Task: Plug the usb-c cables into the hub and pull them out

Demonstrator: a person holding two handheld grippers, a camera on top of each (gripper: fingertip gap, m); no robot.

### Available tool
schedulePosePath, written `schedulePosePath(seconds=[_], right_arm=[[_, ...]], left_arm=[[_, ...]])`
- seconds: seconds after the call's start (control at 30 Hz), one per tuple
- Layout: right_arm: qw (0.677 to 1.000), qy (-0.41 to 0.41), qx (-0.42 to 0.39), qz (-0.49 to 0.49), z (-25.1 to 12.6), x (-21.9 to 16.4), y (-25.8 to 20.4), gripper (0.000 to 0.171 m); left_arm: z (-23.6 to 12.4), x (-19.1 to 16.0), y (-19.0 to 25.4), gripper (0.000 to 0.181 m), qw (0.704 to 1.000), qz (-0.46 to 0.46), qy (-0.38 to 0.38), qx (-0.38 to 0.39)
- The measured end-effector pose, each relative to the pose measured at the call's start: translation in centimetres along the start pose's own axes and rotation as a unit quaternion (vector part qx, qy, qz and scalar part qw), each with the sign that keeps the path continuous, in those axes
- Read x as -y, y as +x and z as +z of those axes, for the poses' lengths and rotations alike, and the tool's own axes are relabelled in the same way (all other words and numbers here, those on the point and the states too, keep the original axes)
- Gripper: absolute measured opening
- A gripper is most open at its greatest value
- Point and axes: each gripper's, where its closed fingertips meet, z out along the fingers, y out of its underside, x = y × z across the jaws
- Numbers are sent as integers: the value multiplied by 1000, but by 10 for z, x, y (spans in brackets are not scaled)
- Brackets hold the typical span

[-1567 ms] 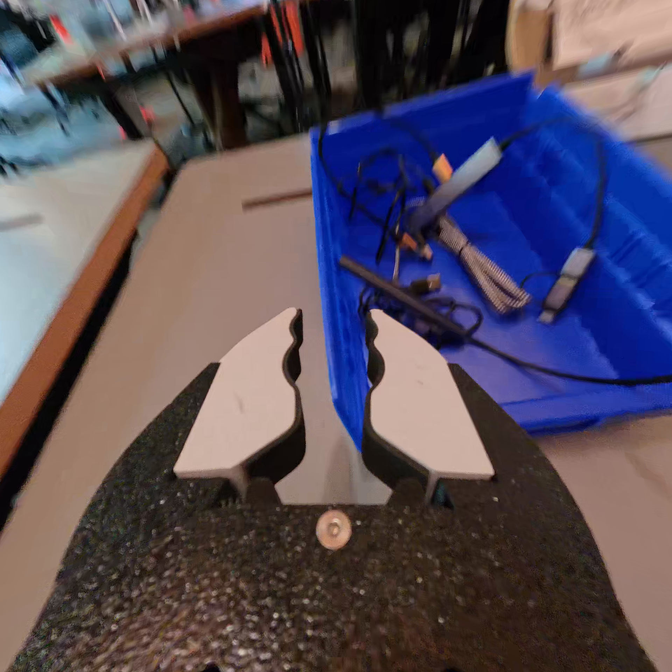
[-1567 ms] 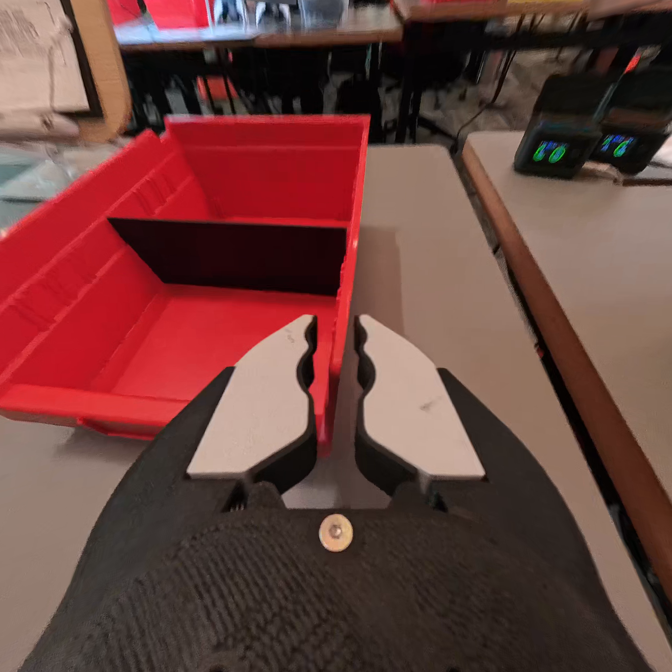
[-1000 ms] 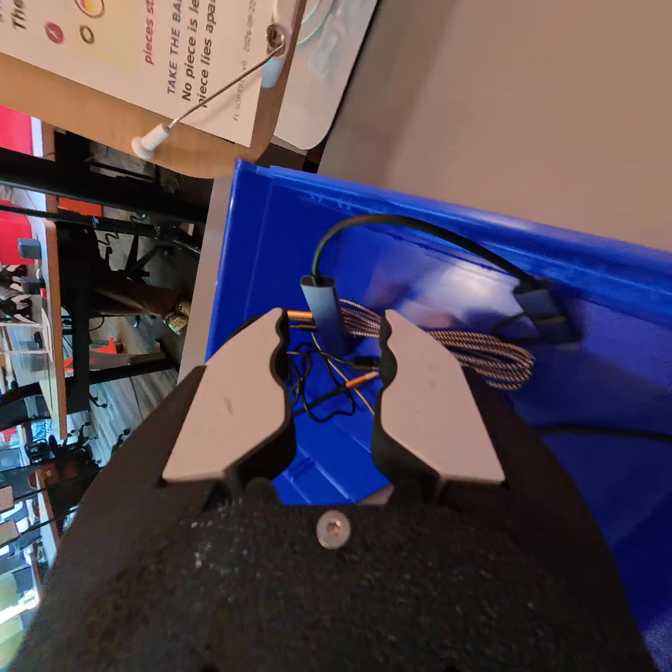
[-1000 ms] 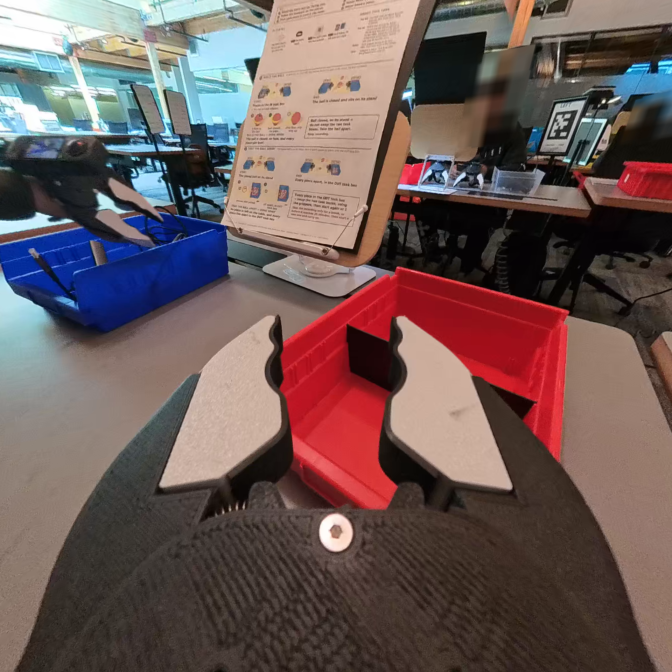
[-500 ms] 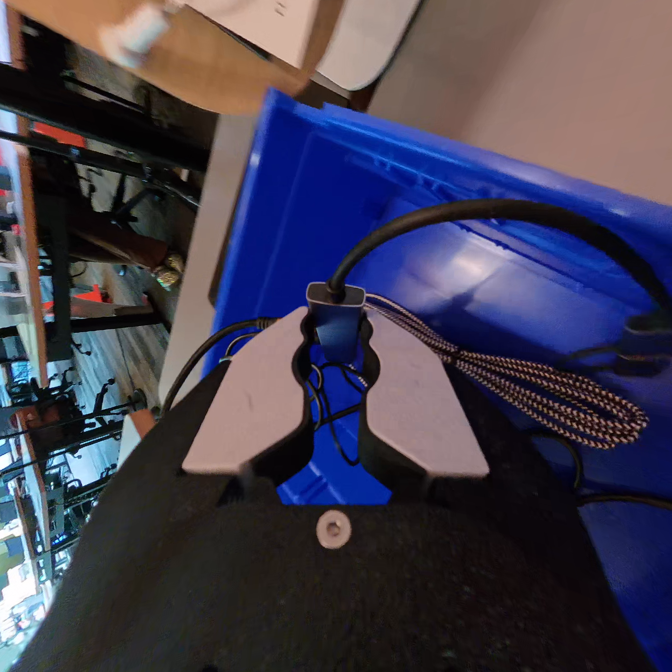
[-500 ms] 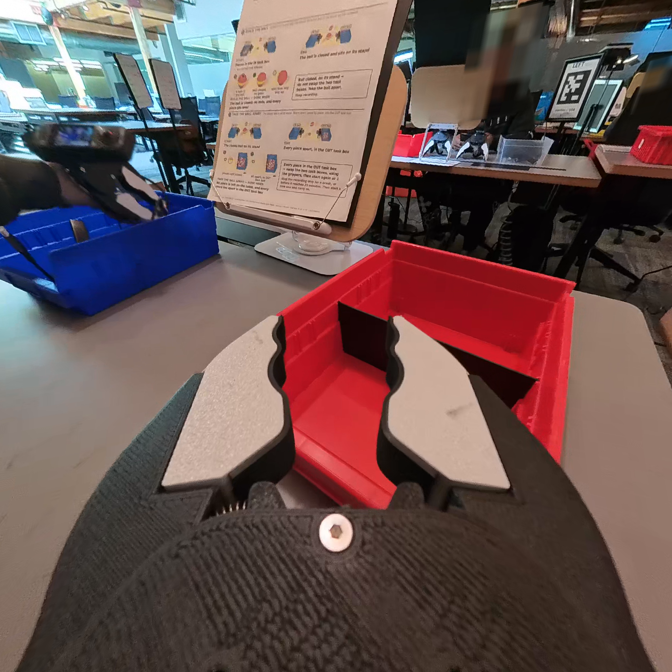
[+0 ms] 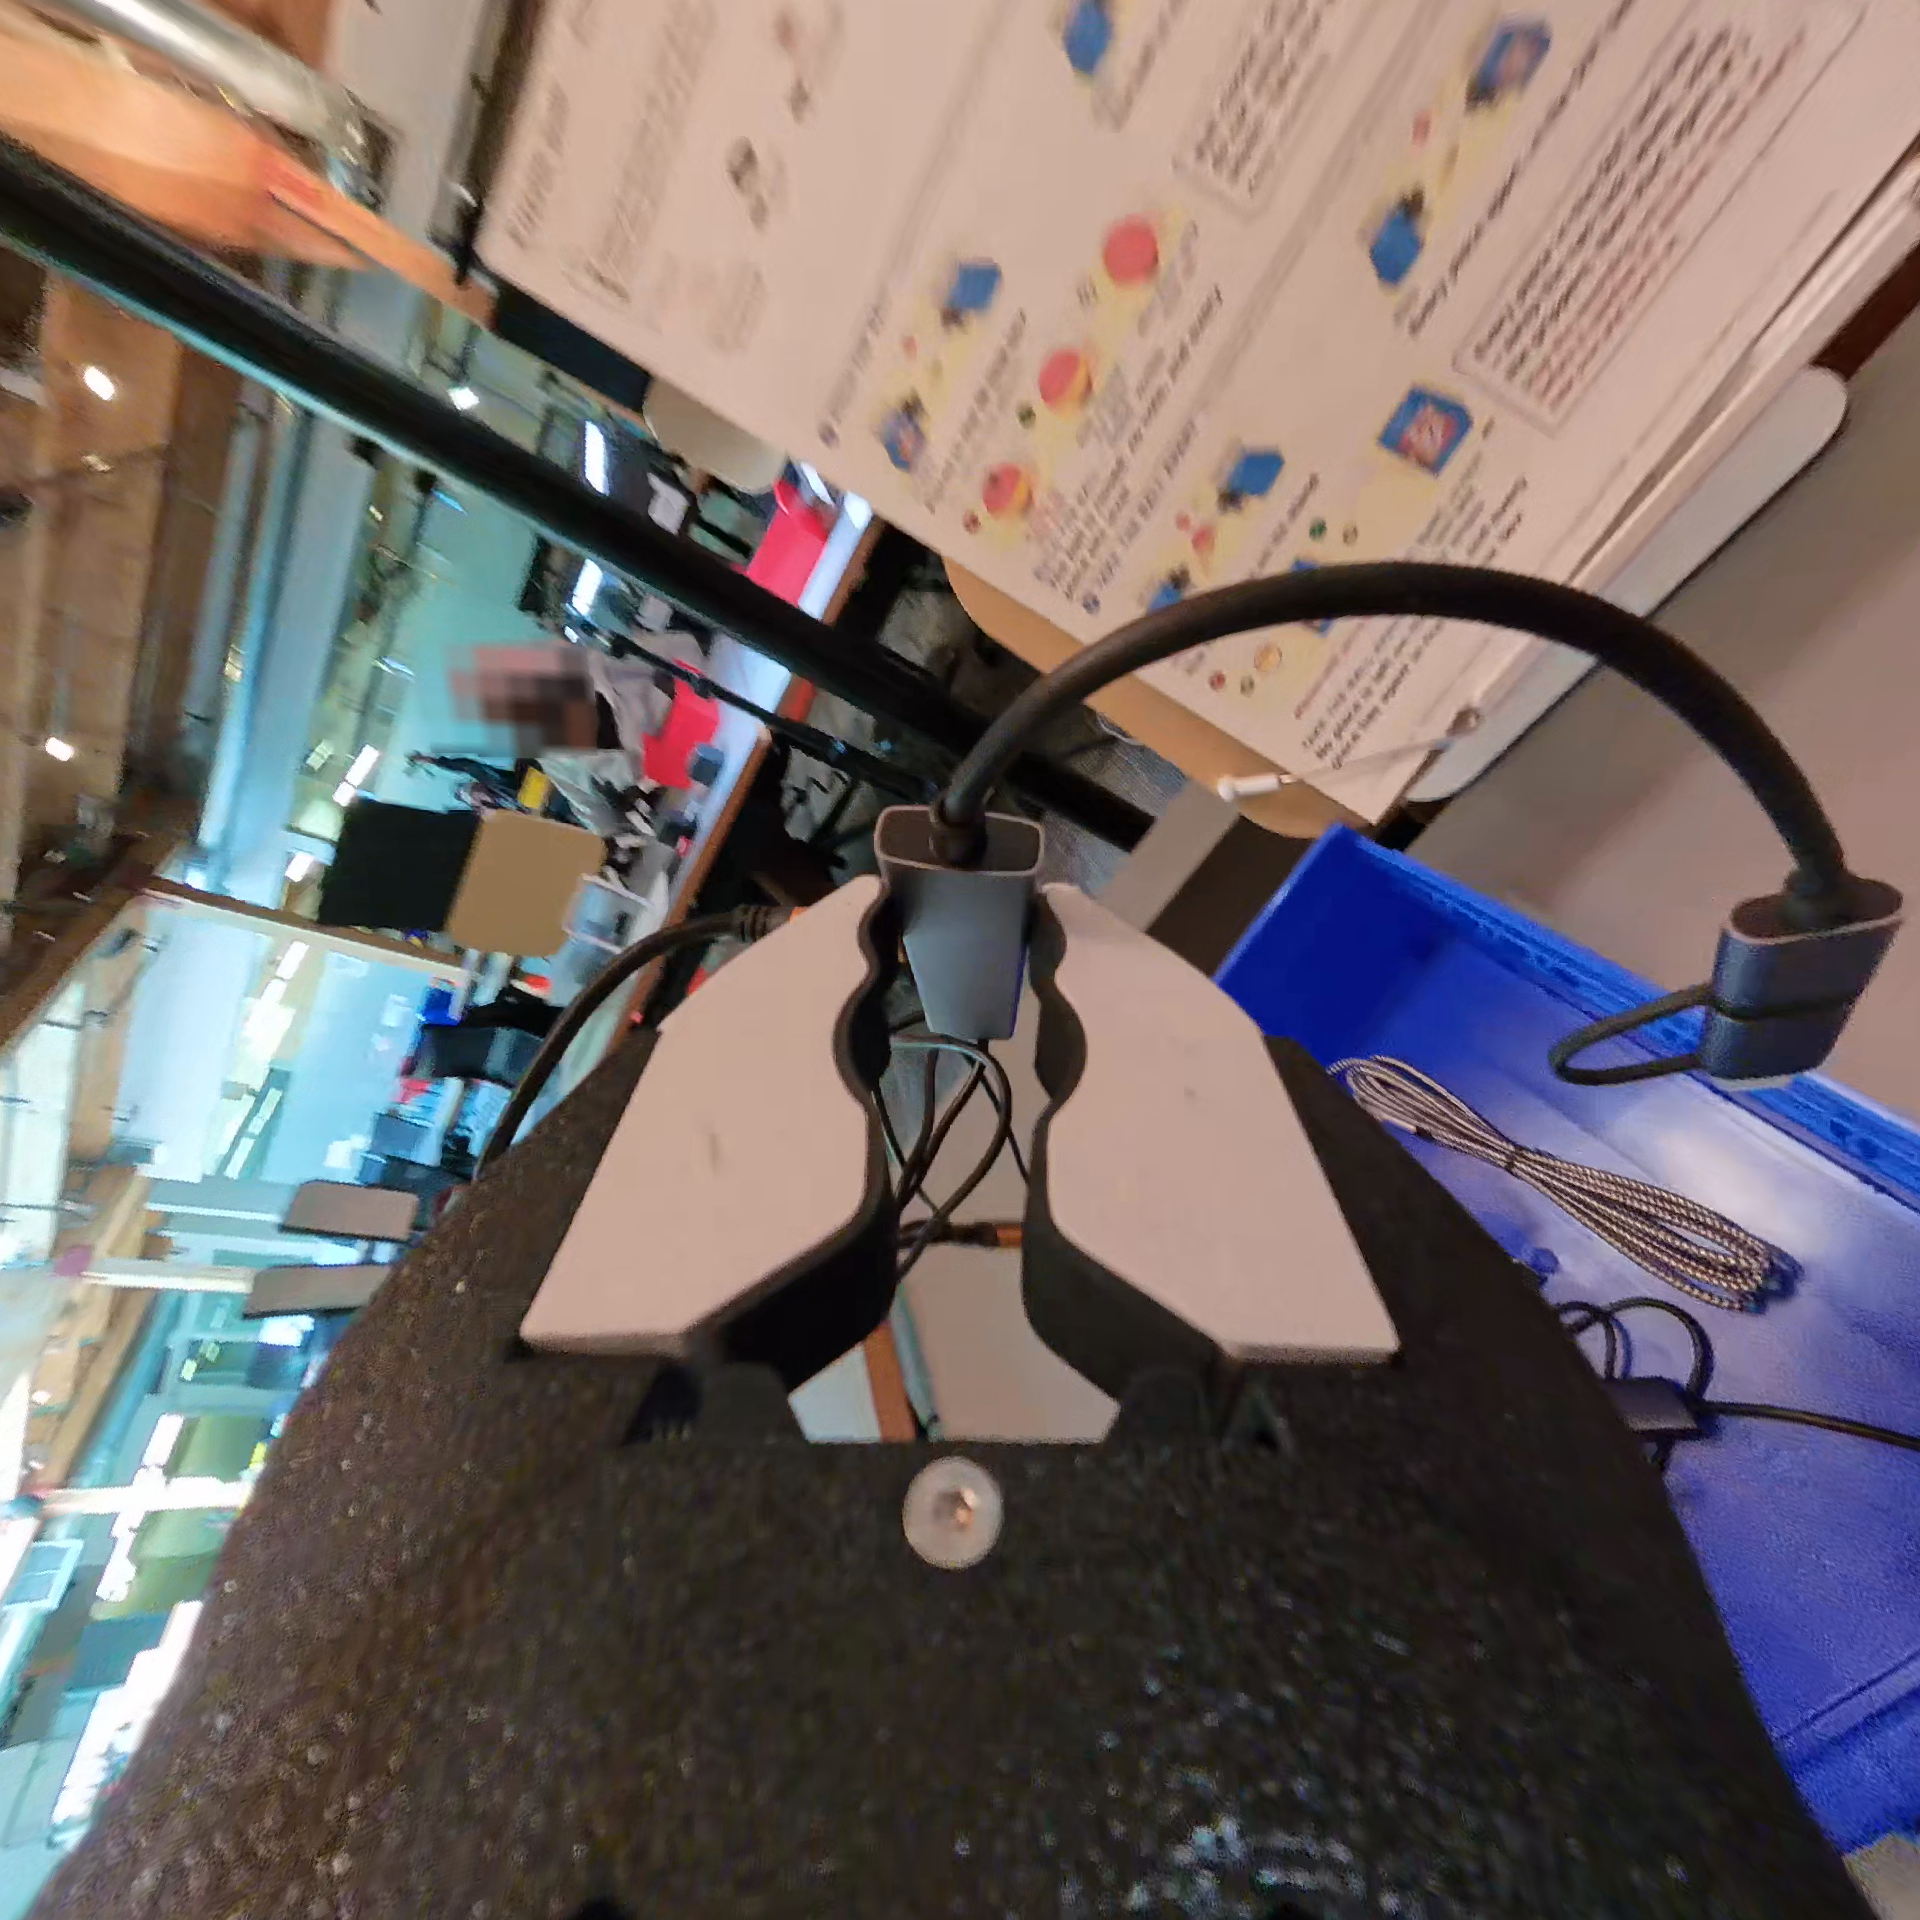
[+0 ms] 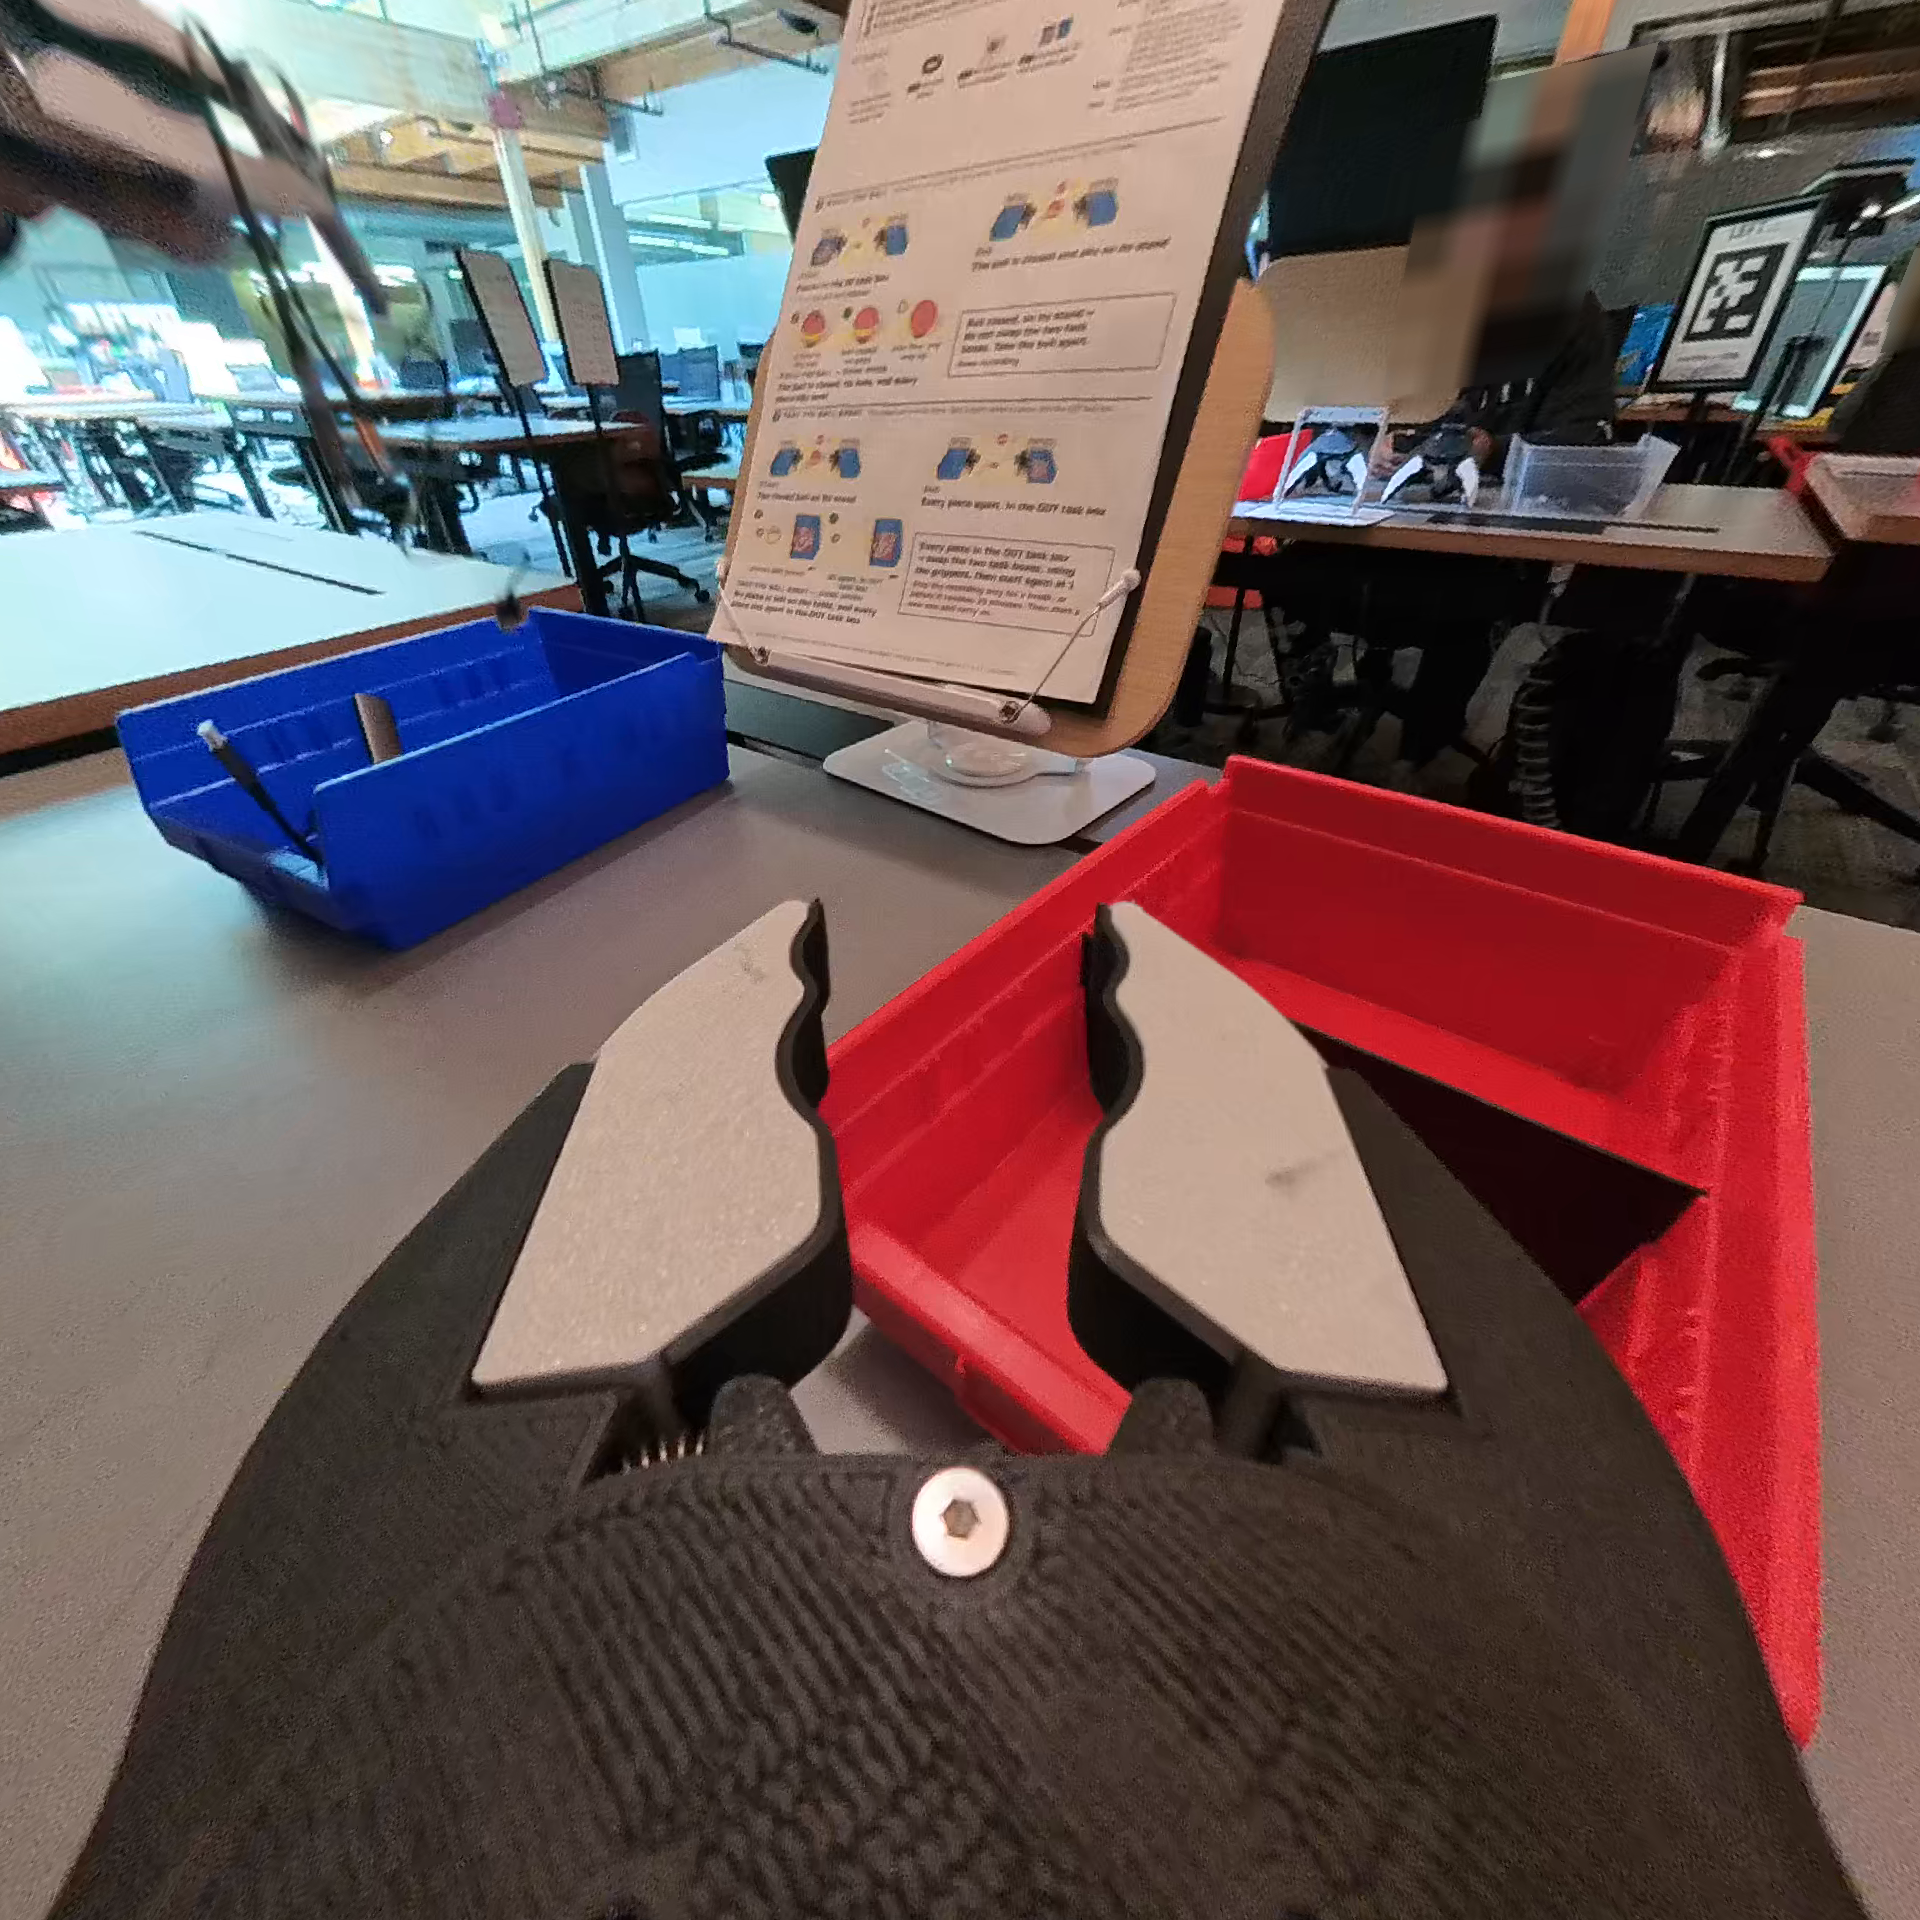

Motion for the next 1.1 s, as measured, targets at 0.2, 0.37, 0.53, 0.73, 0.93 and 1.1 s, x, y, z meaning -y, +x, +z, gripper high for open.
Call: schedulePosePath(seconds=[0.2, 0.37, 0.53, 0.73, 0.93, 1.1], right_arm=[[999, -26, 15, -30, 11, -4, -22, 49], [997, -56, 14, -43, 24, -15, -35, 49], [999, 8, 47, -22, 25, 9, -57, 48], [994, 17, 109, -10, 30, 12, -89, 48], [982, 18, 182, 56, 40, 6, -120, 48], [978, -27, 198, 61, 49, -14, -132, 48]], left_arm=[[-69, 86, -15, 23, 995, 12, 98, 16], [-121, 154, 15, 23, 980, -4, 193, -42], [-153, 190, 88, 23, 950, -17, 270, -154], [-153, 185, 186, 23, 910, -70, 333, -236], [-123, 148, 275, 23, 920, -81, 317, -216], [-105, 117, 317, 23, 930, -101, 288, -206]])
